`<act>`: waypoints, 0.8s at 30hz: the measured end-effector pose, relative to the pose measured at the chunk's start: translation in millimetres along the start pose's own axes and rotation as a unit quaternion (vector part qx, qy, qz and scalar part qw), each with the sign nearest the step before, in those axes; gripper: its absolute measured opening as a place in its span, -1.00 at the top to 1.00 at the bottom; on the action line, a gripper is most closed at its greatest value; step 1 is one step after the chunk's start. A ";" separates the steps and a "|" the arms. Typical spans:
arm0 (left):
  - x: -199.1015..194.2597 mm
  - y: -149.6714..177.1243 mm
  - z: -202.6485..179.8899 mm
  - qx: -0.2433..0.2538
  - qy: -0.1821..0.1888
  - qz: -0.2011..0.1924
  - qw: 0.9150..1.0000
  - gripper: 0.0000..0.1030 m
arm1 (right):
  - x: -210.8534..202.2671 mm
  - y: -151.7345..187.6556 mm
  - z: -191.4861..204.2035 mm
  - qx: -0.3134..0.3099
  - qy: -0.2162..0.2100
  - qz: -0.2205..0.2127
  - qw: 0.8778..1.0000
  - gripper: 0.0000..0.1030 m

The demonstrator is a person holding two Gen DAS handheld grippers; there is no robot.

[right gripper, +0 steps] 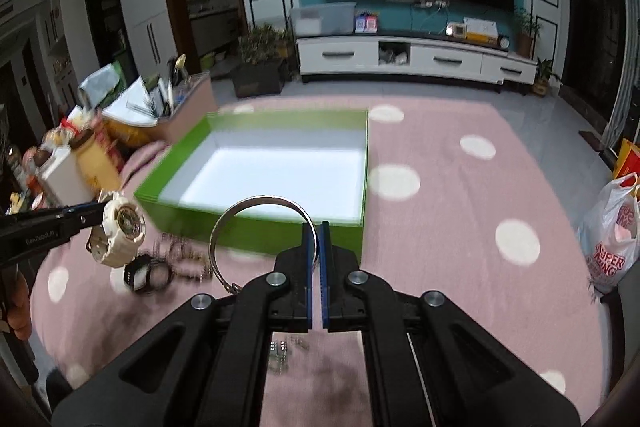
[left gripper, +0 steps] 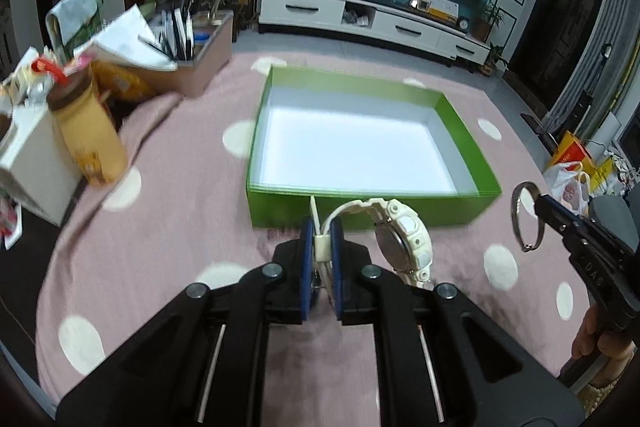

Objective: Organize jewelry
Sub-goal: 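Carry the white watch and bangle into the green box and open both tools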

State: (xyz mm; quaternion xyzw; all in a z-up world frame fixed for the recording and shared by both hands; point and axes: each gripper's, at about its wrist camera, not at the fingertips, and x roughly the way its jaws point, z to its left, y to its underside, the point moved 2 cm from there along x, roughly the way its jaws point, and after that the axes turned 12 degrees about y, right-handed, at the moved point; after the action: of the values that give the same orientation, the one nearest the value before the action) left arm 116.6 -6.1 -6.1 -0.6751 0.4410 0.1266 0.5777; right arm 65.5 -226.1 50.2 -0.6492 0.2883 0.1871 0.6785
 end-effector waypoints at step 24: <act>98.9 -99.5 35.2 -0.027 -0.092 0.016 0.995 0.82 | 96.0 -73.5 37.3 -0.003 0.033 -0.030 0.999 0.95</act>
State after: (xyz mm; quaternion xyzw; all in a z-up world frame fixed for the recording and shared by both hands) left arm 259.6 -24.8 -17.5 -0.6688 0.3933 0.2092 0.5952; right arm 190.6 -207.2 45.8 -0.6654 0.2903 0.1455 0.6722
